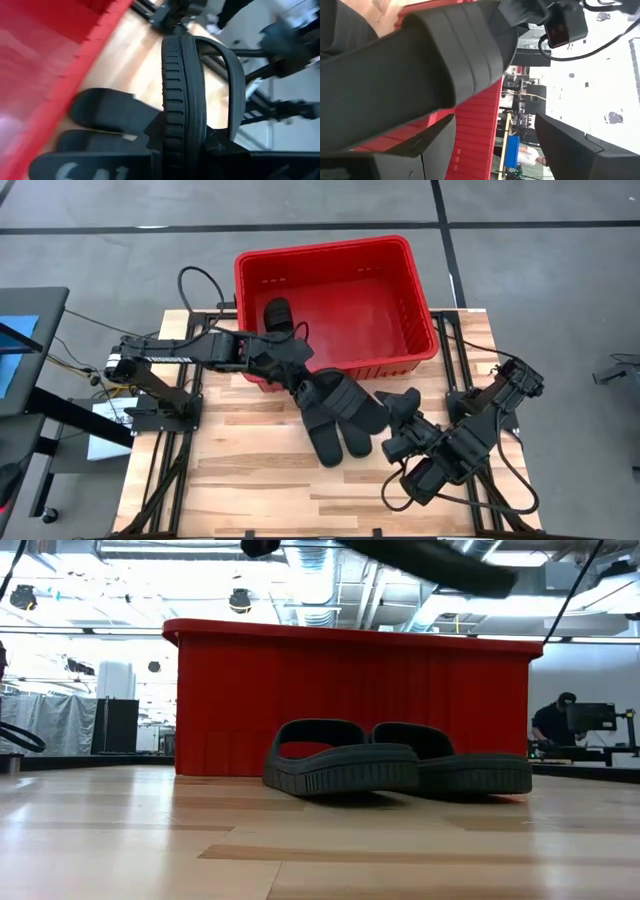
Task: Pick and place slides into bin
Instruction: Put the black slides into the red bin
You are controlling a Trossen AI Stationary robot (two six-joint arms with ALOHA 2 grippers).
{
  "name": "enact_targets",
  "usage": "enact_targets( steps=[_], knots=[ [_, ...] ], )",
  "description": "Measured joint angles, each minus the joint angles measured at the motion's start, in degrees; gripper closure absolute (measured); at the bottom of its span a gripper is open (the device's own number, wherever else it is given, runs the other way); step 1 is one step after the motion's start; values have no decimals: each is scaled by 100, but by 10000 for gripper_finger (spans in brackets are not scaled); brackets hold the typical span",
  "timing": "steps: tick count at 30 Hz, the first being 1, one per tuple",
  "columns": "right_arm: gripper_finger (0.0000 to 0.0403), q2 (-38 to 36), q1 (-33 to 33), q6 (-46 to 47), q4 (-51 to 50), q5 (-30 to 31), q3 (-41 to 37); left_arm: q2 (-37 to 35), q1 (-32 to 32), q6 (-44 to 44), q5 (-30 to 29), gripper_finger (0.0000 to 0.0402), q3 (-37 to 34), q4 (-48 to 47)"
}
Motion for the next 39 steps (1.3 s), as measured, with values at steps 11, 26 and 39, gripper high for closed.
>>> enact_targets(
  steps=[11,26,39],
  knots=[
    [137,-467,-299,1227,0,100,0,-2,633,1738,-794,375,811,-1282],
    [137,-1046,-1502,2421,0,-348,0,-11,1889,4007,-1149,375,2224,-2521],
    [137,-1040,-3052,882,0,-505,0,361,3347,5465,138,375,2407,-3177]
  ],
)
